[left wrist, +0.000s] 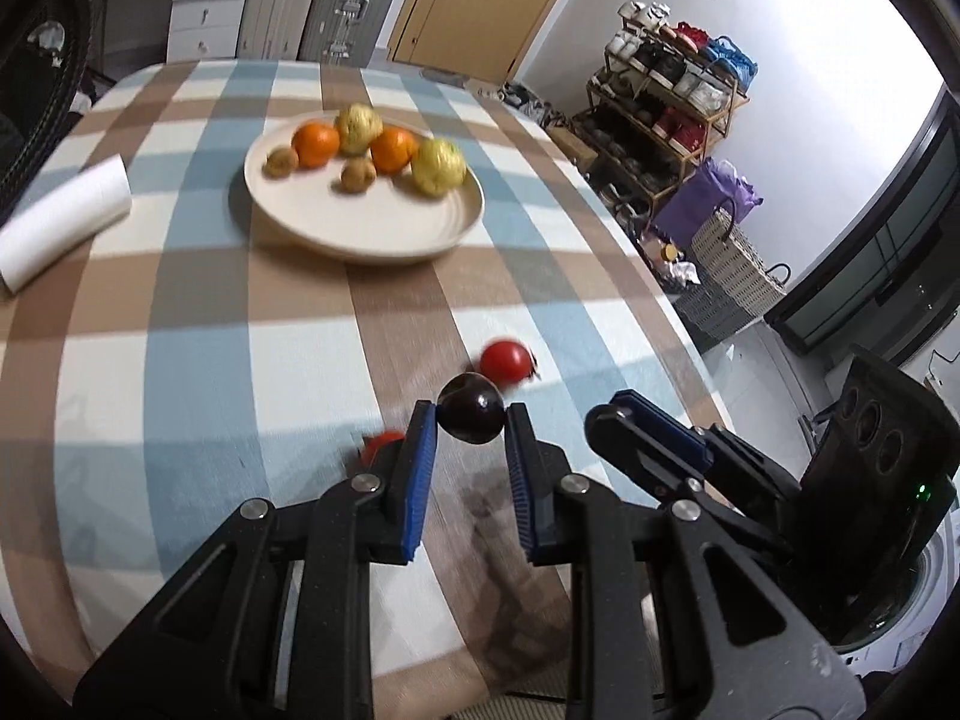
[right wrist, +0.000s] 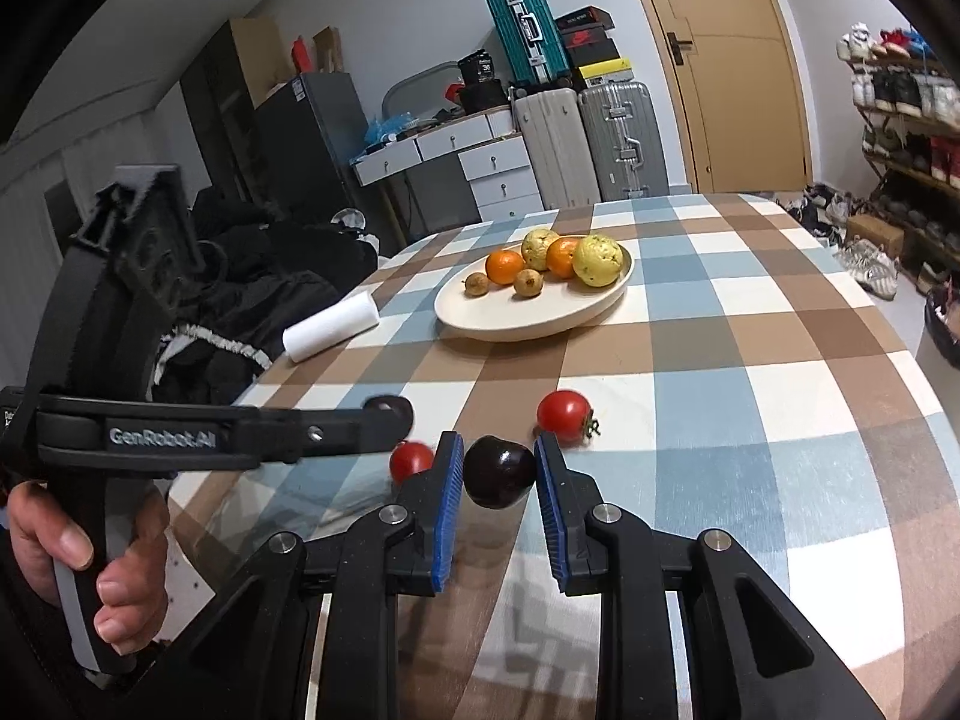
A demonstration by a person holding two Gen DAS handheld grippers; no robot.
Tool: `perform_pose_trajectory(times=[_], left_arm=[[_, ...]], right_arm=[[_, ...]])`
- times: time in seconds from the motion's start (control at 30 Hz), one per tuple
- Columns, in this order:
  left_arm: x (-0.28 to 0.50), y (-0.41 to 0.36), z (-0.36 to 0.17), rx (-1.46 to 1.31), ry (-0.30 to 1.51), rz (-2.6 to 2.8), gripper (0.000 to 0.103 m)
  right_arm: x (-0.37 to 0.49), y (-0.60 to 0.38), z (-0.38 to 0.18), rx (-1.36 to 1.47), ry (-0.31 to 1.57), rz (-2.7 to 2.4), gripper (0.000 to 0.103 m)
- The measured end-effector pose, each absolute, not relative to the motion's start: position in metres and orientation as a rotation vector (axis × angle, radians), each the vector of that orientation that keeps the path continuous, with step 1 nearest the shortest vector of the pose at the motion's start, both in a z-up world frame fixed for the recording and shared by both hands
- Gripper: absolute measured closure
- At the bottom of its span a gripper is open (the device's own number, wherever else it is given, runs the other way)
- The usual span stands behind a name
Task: Organize fruits
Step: 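Carry both plums onto the cream plate and open both tools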
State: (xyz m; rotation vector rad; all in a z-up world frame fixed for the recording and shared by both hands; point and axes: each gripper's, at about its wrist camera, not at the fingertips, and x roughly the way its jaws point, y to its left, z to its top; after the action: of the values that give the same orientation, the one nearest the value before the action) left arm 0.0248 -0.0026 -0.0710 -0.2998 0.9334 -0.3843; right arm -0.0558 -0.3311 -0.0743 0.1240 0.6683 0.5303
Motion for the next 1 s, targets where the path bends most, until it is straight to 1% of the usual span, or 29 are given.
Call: perform_pose_trajectory(times=[0.37,0.63,0.8,1.0], left_arm=[[0.089,0.033,-0.058,-0.331,0.894,-0.316,0.082],[0.15,0.054,-0.055,-0.329,0.861,-0.266,0.082],[0.187,0.06,-0.065,-0.306,0.853,-0.23,0.082],[0.221,0.058,-0.09,-0.3,0.885,-0.241,0.082]], right_arm=[[0.001,-0.332,-0.055,0.161,0.668,0.553,0.078],[0.066,-0.306,-0.027,0.079,0.649,0.623,0.078],[0.114,-0.291,-0.017,0.061,0.651,0.664,0.078],[0.17,-0.267,-0.026,0.035,0.699,0.689,0.078]])
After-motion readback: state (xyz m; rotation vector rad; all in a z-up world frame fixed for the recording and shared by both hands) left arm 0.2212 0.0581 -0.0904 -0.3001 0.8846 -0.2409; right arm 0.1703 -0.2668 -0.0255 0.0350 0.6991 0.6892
